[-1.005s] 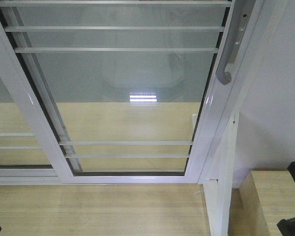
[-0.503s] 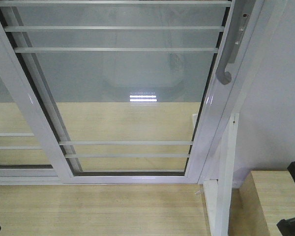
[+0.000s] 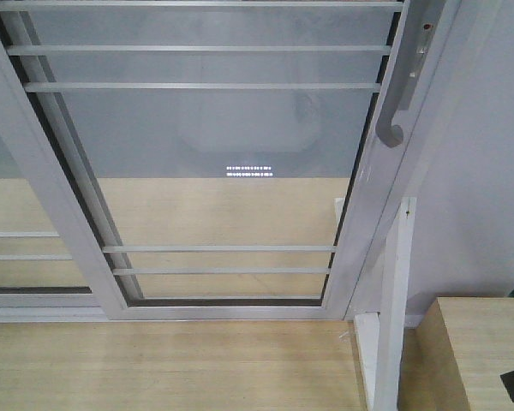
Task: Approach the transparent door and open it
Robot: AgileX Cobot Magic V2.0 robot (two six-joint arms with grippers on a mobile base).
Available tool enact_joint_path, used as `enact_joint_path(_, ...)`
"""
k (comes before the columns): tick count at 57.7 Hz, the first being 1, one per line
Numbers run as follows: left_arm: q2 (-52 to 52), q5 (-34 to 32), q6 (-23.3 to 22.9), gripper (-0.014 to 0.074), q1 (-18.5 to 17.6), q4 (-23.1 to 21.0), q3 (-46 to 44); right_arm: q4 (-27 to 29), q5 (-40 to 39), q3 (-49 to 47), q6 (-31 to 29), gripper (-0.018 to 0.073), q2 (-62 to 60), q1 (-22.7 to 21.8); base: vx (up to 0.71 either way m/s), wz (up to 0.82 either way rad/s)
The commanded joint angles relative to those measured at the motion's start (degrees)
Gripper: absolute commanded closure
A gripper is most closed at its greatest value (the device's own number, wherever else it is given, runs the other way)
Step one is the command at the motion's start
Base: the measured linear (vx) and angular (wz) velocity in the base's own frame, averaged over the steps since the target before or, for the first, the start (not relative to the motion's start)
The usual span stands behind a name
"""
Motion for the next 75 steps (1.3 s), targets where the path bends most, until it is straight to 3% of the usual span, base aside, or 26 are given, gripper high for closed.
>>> enact_joint_path(1, 0.6, -4.4, -0.6, 0.0599, -0.1, -1.6, -3.3, 1.8, -4.9, -3.5, -0.2, 0.0559, -0.2, -0.3, 0.0, 0.0)
enact_joint_path(14, 17.7, -6.0, 3.3, 0.0599, -0.1, -2.6, -16.5, 3.0, -1.6, -17.7, -2.1, 0.0559, 13.7, -0.3, 0.0, 0.0)
enact_joint_path(26, 40.8, -5.9, 2.3, 0.0599, -0.1, -2.9, -31.8, 2.0, -1.5, -32.8, -2.1, 0.0559, 33.5, -0.3, 0.0, 0.0)
enact_joint_path(36, 53.3, -7.3, 2.4, 0.0599, -0.1, -2.9, -41.1, 0.6, -2.1, -42.0, -2.1, 0.0559, 47.4, -0.3, 0.0, 0.0)
enact_joint_path(47, 58.4, -10.4, 2.4, 0.0599, -0.1, -2.9, -43.5, 0.6, -5.0, -45.6, -2.1, 0.0559, 56.8, -0.3, 0.0, 0.0)
enact_joint_path(62, 58.8, -10.6, 2.7, 0.0583, -0.1, -2.6, -43.5, 0.6, -6.2, -45.6, -2.1, 0.0543, 59.8, -0.3, 0.0, 0.0)
enact_joint_path(69, 59.3, -9.1, 2.6, 0.0543, -0.1, -2.8, -43.5, 0.6, -6.2, -45.6, -2.1, 0.0474, 59.7, -0.3, 0.0, 0.0)
enact_joint_path(75, 59.3, -6.9, 2.6, 0.0477, -0.1, -2.8, -43.5, 0.6, -5.9, -45.6, -2.1, 0.0358, 59.7, -0.3, 0.0, 0.0)
